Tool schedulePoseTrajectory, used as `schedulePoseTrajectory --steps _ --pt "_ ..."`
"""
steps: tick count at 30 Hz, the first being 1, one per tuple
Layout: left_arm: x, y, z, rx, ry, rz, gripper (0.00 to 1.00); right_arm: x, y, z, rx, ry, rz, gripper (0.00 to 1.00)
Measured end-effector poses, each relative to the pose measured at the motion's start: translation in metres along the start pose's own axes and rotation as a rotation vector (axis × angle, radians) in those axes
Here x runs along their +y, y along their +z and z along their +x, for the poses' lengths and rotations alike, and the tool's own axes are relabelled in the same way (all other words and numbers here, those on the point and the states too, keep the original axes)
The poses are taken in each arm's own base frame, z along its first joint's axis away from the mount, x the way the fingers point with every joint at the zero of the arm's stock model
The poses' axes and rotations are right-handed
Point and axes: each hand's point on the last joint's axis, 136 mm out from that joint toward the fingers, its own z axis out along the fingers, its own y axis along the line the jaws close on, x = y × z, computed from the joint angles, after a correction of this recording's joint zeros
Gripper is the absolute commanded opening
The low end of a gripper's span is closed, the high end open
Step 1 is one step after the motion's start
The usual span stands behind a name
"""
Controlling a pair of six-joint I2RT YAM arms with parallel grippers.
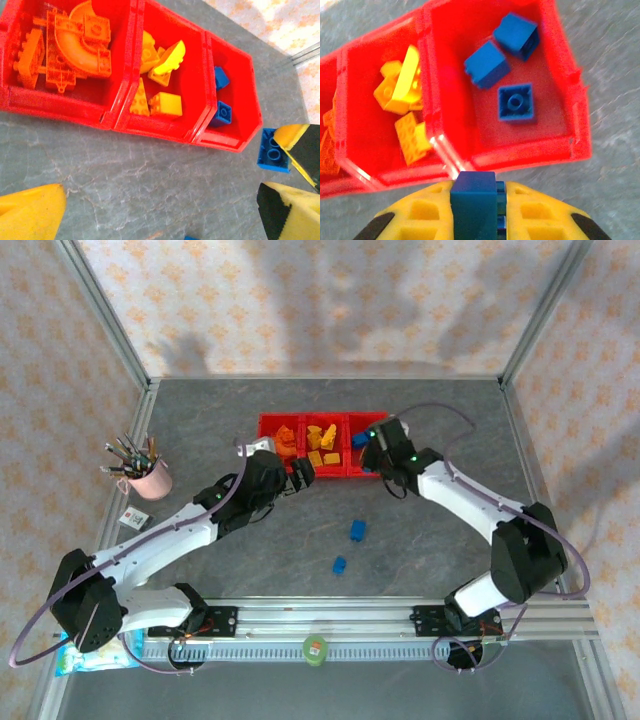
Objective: Sort the legos into containers by color
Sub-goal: Place the lego in the container.
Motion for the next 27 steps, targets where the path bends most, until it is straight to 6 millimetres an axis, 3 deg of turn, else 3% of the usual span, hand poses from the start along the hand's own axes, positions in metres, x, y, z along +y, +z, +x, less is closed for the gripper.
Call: schedulePoseTrajectory --steps 6,13,18,23,27 --pt "-0.005 0.007 -0.007 0.009 0.023 0.002 0.99 -0.005 0.024 -0.032 -0.009 -0.009 0.032 0.22" --pt "-0.005 0.015 -0.009 0.024 0.035 -0.004 0.99 -0.001 0.072 -0.033 0.06 -0.032 0.046 0.22" --pt "-0.002 0.018 -0.011 0.027 0.041 -0.012 0.99 0.004 0.097 -0.029 0.098 -0.049 0.042 0.33" --pt "-0.001 0.018 -0.012 0.027 0.04 -0.013 0.99 0.008 0.101 -0.03 0.107 -0.064 0.027 0.46" --pt "-0.001 0.018 -0.011 0.032 0.04 -0.011 0.99 0.009 0.09 -0.03 0.099 -0.067 0.015 0.5"
